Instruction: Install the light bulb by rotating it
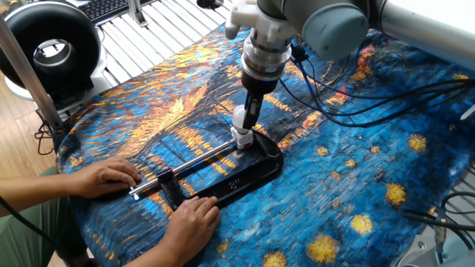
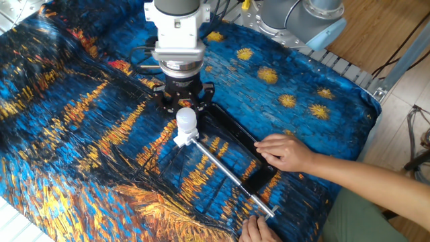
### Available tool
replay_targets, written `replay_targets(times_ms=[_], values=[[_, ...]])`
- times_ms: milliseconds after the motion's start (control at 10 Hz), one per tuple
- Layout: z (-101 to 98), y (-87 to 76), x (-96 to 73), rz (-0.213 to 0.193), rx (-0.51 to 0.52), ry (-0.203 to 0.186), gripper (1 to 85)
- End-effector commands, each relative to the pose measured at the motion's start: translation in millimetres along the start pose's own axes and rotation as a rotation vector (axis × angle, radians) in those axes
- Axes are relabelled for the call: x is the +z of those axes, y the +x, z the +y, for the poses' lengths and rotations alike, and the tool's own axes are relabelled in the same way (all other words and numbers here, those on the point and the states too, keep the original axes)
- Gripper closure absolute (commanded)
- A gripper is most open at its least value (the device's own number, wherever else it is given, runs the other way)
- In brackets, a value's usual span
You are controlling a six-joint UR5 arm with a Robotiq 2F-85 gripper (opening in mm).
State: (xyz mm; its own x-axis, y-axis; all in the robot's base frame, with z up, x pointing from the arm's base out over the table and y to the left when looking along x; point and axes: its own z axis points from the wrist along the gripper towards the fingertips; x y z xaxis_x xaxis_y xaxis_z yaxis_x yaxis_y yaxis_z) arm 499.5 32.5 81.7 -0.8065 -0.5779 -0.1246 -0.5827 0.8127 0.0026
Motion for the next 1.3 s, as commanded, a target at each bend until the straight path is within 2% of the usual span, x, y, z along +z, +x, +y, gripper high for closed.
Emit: replay_targets(times_ms=[0,100,200,300,400,500,600,900,1000,1100,1200], values=[[4.8,5.7,-7.3,0.005,0.224,-0.065,66.7],[1.9,6.6,-7.7,0.007,0.293,-0.065,67.0],[0.1,5.9,-5.2,0.011,0.348,-0.047,67.3],[5.5,4.0,-1.5,0.015,0.363,-0.047,56.0],[15.1,0.4,0.4,0.01,0.367,-0.072,37.7],[19.7,5.1,0.4,0.031,0.345,-0.084,32.0],[20.8,13.3,-1.7,0.059,0.318,-0.094,18.7],[21.4,13.2,-2.3,0.064,0.291,-0.1,13.3],[18.5,12.2,-4.5,0.067,0.254,-0.088,13.3],[4.7,14.0,-8.6,0.081,0.128,-0.031,14.7],[8.3,7.0,-12.0,0.07,0.062,-0.043,15.0]])
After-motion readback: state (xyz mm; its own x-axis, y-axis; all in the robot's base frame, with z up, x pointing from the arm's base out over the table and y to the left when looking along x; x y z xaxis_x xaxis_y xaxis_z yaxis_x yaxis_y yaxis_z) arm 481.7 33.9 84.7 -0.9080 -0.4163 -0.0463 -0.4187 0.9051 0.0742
